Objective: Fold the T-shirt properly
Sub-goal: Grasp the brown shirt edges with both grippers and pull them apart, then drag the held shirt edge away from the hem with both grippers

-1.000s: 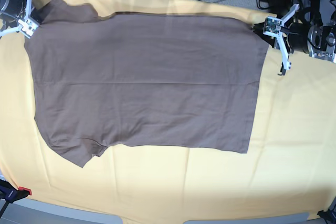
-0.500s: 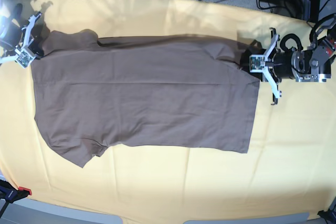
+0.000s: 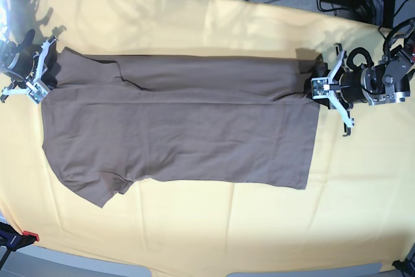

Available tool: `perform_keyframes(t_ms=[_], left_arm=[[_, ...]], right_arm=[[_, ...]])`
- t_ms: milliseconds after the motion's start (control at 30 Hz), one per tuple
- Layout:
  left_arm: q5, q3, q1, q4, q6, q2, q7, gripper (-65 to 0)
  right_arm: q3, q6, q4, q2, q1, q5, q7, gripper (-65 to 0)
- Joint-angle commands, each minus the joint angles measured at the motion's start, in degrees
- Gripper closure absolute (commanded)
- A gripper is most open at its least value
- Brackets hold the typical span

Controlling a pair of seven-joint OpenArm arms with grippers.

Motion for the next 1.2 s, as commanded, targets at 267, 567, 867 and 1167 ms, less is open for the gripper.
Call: perform_keyframes(t_ms=[267, 567, 867, 1167], left_arm=[[-0.24, -0.74, -0.94, 0.50, 6.56, -1.16, 0.37, 0.0], [-0.22, -0.74, -0.98, 0.50, 5.53, -1.18, 0.35, -6.0], [-0.83, -0.74, -2.16, 1.57, -1.14, -3.10, 0.74, -31.5], [-8.79, -0.74, -3.76, 5.86, -8.56, -10.29, 0.13, -31.4]], right_arm=[[0.66, -2.19, -0.66, -2.05, 0.63, 0.02, 1.16, 0.0], [0.66, -6.40, -0.68, -3.04, 1.62, -6.27, 1.55, 0.0], [0.66, 2.99, -0.61, 0.11, 4.57, -0.44, -0.68, -34.3], [0.66, 6.53, 2.78, 5.64, 3.82, 20.61, -21.64, -34.0]])
